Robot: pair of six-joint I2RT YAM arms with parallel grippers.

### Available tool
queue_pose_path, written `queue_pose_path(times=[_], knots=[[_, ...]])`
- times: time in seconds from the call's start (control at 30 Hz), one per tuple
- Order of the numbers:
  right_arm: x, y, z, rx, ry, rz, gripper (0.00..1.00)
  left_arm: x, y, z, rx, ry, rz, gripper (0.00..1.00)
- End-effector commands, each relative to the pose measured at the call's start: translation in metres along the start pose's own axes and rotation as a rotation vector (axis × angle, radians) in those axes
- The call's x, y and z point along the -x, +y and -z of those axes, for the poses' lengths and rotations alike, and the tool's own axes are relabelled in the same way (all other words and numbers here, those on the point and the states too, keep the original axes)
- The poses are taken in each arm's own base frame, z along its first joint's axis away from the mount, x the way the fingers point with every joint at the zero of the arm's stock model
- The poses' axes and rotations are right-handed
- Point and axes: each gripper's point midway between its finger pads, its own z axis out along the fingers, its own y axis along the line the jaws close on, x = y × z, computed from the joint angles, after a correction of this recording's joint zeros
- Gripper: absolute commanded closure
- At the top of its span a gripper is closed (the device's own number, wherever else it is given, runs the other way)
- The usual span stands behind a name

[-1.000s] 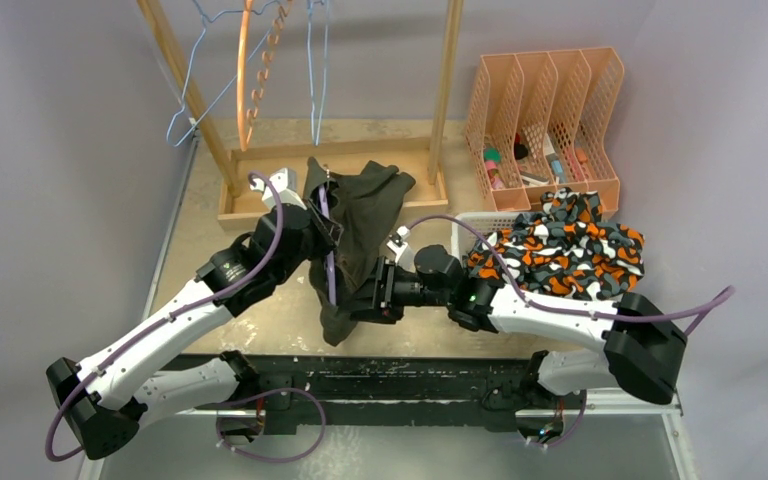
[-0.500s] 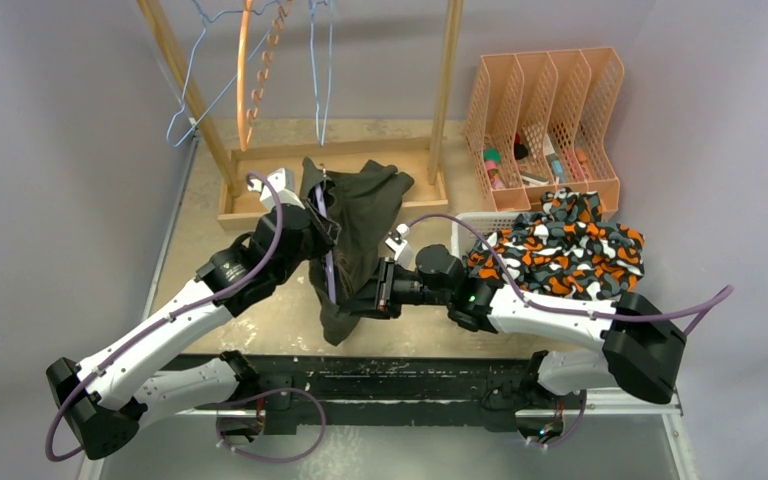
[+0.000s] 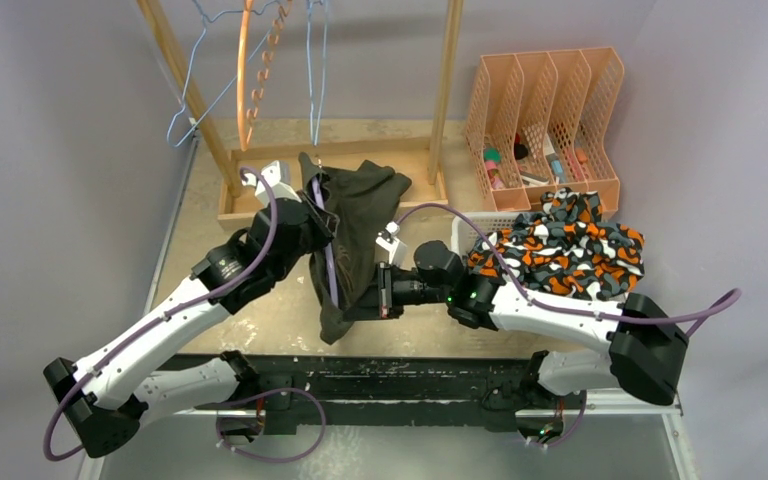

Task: Remove the shorts from the hanger
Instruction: Remove the shorts from the clothes rod.

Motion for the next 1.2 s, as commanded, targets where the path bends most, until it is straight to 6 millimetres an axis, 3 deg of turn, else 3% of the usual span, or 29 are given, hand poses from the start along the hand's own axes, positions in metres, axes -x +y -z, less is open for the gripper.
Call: queue_pose_path(times=[0.0,0.13,0.3,0.4,0.47,0.73,0.93,1.17], knots=[[-0.057,-0.014,0.016,0.024,0.22,0.067,1.0,0.079,-0.031,0.014,-0.038,-0.27,0.121,1.0],[-0.063,-0.037,0.017,-0.062,0.221,0.053,1.0,0.088,-0.035,0.015,-0.043,-0.303,0.155,1.0],[-0.063,-0.042,0.01,-0.076,0.233,0.064,1.0,0.081,-0.03,0.015,-0.045,-0.285,0.181,1.0],[-0.077,-0.064,0.008,-0.145,0.277,0.057,1.0,0.096,-0.014,0.03,0.021,-0.343,0.179,1.0],[-0.086,-0.076,0.008,-0.157,0.298,0.037,1.0,0.101,-0.017,0.036,-0.009,-0.355,0.187,1.0],[-0.082,-0.106,-0.007,-0.259,0.271,-0.006,1.0,0.087,-0.016,0.036,-0.035,-0.305,0.215,1.0],[-0.07,-0.106,-0.017,-0.27,0.207,-0.033,1.0,0.081,-0.011,0.04,-0.032,-0.277,0.199,1.0],[-0.059,-0.095,-0.009,-0.301,0.169,-0.005,1.0,0.061,-0.001,0.042,-0.035,-0.204,0.13,1.0]])
